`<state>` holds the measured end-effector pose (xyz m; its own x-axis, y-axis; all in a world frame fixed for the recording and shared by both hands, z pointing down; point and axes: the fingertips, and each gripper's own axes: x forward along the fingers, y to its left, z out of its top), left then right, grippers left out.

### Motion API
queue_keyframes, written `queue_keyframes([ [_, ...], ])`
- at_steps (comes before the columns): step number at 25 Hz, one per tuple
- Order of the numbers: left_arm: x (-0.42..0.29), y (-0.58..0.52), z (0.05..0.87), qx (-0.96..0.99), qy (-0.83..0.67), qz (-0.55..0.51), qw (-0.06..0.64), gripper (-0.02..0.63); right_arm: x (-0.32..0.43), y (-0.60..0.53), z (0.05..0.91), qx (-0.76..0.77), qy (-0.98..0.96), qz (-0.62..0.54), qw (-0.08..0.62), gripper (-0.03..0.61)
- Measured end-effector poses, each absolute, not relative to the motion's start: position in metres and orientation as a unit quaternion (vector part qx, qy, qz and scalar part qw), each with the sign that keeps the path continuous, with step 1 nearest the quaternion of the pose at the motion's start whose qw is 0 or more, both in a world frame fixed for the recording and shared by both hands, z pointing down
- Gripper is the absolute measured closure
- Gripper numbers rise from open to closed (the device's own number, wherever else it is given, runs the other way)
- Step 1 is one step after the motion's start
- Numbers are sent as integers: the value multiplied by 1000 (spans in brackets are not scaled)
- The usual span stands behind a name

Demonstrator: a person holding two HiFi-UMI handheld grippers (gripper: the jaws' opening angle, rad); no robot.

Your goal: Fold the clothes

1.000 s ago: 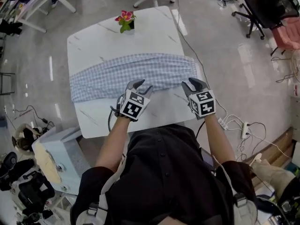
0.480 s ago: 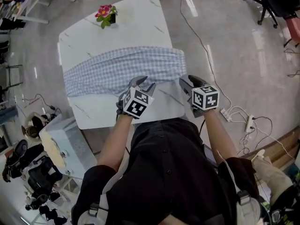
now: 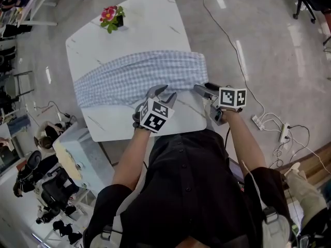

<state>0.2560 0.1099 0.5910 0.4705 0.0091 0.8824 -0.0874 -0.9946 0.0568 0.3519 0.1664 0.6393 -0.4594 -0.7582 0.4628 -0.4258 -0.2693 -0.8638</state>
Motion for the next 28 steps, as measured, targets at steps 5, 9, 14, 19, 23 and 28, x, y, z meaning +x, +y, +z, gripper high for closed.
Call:
queue_keyframes([
  [5, 253, 110, 591, 855, -28, 514, 55, 445, 351, 152, 635, -431, 601, -639, 210, 225],
  [9, 252, 108, 592, 855, -37, 515, 57, 448, 360, 135, 626, -413, 604, -640, 236, 225],
  [14, 250, 103, 597, 850, -45, 519, 72, 448, 366, 118, 625, -392, 609, -641, 256, 225],
  [19, 241, 100, 601, 847, -51, 524, 80, 448, 371, 111, 635, -372, 609, -646, 272, 194],
  [23, 236, 97, 601, 844, -56, 526, 87, 449, 366, 106, 646, -369, 615, -657, 231, 172],
  [28, 232, 95, 604, 844, -53, 525, 90, 449, 370, 89, 632, -357, 629, -646, 244, 272],
])
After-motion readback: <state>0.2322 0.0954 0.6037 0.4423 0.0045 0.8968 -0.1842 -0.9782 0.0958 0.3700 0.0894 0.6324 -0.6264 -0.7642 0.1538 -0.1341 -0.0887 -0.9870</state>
